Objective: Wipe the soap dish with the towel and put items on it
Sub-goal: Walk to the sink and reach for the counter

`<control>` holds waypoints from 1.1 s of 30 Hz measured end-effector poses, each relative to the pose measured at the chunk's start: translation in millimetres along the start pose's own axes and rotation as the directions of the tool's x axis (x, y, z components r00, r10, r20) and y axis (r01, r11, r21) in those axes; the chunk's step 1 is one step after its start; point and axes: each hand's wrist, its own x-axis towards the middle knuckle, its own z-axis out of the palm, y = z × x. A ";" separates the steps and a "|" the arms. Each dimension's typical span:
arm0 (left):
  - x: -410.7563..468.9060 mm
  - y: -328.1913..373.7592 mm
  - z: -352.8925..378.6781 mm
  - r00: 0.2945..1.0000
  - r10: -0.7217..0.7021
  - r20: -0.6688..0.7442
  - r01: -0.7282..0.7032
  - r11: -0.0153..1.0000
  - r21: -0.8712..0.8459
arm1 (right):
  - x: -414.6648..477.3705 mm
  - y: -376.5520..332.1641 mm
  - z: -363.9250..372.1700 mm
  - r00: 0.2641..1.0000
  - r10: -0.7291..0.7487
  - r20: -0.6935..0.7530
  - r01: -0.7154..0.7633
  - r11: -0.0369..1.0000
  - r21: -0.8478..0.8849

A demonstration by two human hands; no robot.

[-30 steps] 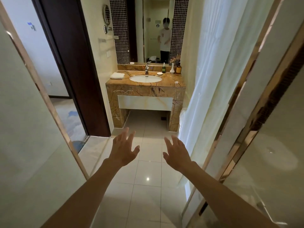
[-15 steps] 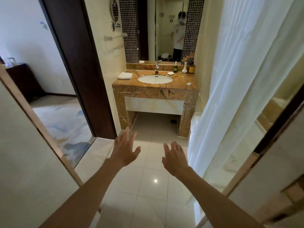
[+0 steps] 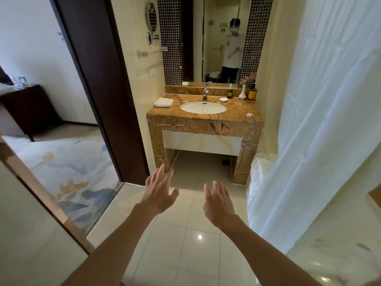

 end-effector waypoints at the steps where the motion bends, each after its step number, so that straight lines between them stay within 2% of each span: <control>1: 10.5 -7.9 1.8 1.000 0.003 0.004 -0.003 1.000 -0.003 | 11.5 -1.5 2.8 1.000 -0.001 -0.002 0.001 1.000 -0.008; 12: 129.9 -79.6 8.4 0.999 0.041 0.020 -0.041 0.999 -0.012 | 137.7 -16.7 16.7 0.998 0.066 -0.007 -0.066 0.998 0.022; 22: 230.3 -89.1 33.7 0.995 0.089 0.051 -0.086 0.995 -0.046 | 226.6 3.3 29.4 0.992 0.124 -0.020 -0.124 0.991 0.043; 33: 384.9 -87.4 61.0 0.993 0.114 0.036 -0.114 0.993 0.014 | 368.9 59.4 37.1 0.989 0.137 -0.056 -0.135 0.990 0.039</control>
